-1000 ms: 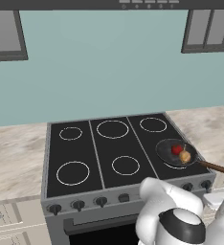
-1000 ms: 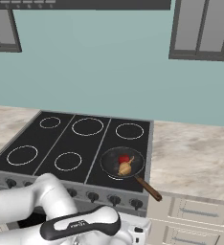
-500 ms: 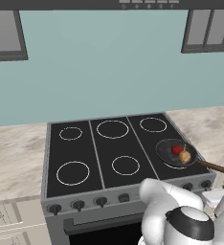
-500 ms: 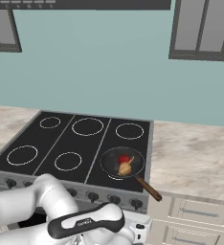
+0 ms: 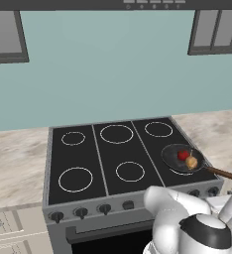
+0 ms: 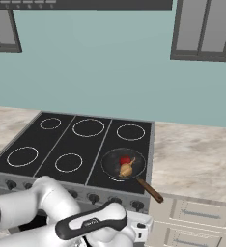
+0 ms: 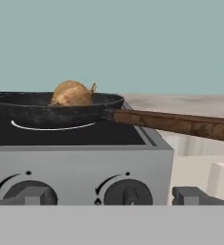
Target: Place the pan on the front right burner on the stove. Then place the tomato and the onion in the pan and turn on the front right burner.
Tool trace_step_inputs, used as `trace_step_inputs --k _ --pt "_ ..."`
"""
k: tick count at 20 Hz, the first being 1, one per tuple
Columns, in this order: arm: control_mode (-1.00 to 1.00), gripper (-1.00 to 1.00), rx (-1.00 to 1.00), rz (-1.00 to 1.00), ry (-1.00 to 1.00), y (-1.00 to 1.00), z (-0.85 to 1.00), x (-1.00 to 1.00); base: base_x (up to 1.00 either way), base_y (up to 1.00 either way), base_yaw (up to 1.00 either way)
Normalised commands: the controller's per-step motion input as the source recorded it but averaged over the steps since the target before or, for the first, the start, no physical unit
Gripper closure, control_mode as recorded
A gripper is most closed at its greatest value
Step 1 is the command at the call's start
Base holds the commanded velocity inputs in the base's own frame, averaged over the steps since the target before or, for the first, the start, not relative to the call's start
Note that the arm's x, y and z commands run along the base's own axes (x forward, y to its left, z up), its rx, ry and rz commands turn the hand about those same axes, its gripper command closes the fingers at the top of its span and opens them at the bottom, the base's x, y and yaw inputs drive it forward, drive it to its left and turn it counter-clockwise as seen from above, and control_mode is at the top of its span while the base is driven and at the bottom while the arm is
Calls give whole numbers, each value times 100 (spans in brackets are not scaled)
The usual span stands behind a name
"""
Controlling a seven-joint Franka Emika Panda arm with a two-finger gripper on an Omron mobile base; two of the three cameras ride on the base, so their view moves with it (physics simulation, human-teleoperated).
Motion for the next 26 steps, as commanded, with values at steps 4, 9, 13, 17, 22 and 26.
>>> trace_step_inputs --k 4,9,13,17,22,26 --pt "-100 -100 0 0 0 0 -14 10 0 0 0" --pt "-100 -100 0 0 0 0 -12 12 0 0 0" --pt "-100 -100 0 0 0 0 -12 12 0 0 0" --pt "-100 -100 0 0 0 -1 -15 13 0 0 0" --pt "-100 -100 0 0 0 -4 -16 14 0 0 0" --pt "-100 -100 0 0 0 -6 -17 13 0 0 0"
